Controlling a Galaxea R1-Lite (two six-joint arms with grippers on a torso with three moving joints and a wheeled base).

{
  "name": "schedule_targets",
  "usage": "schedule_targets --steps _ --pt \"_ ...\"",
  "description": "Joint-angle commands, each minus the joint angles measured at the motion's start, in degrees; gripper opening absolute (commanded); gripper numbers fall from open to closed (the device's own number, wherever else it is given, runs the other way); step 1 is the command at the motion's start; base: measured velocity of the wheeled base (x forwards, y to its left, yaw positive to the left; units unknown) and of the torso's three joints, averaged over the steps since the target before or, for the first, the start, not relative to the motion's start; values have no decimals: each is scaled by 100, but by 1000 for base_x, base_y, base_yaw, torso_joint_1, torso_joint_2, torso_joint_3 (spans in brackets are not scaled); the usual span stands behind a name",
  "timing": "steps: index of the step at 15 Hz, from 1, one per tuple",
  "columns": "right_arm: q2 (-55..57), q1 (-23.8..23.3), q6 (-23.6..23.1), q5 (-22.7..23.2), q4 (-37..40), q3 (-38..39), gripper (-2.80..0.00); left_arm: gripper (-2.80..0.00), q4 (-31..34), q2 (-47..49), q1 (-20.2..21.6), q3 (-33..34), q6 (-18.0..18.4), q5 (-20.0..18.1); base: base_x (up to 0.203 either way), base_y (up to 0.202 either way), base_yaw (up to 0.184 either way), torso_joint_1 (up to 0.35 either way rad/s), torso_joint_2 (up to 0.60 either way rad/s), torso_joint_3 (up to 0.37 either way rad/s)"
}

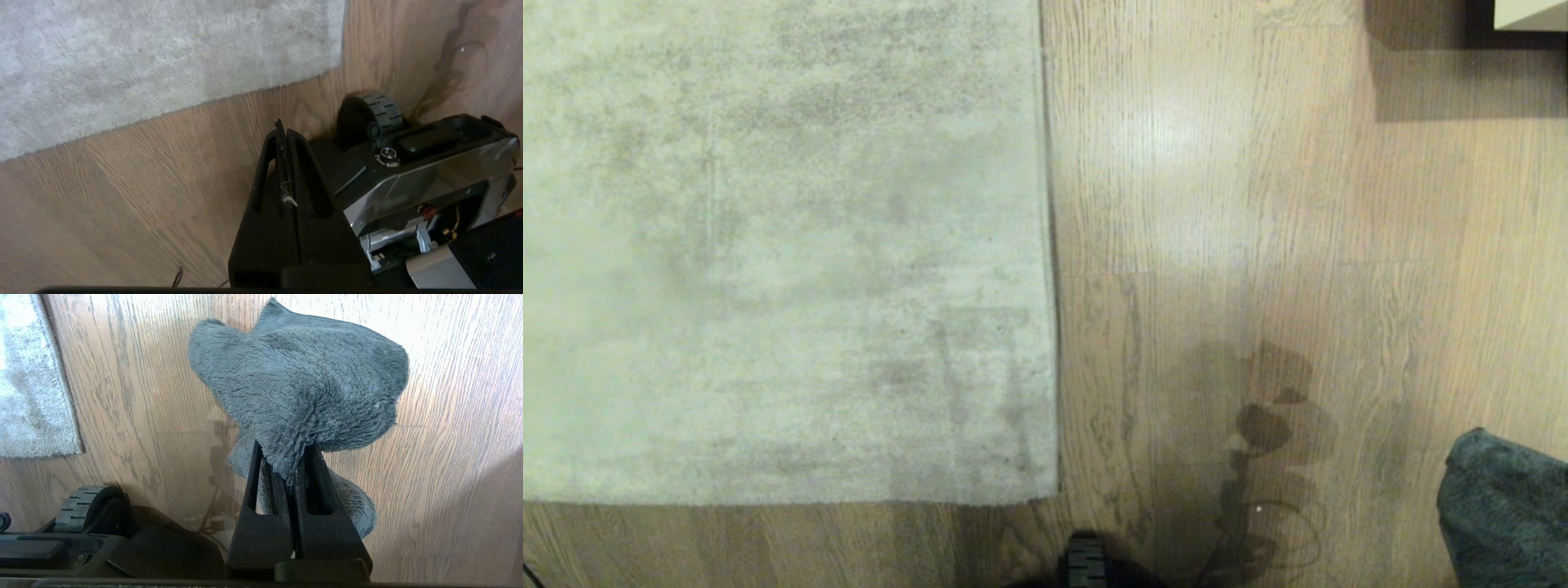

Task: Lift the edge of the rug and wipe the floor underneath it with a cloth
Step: Put down the rag

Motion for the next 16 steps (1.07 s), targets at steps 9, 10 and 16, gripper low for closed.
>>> schedule_targets --steps 9,10,16 --pt "8 0 -3 3 -5 0 -280 -280 -4 -20 2 14 -3 -5 0 0 0 0 0 0" --pt "9 0 -3 3 -5 0 -280 -280 -4 -20 2 14 -3 -5 0 0 0 0 0 0" --pt "9 0 -3 3 -5 0 -280 -280 -4 -20 123 14 -3 -5 0 0 0 0 0 0"
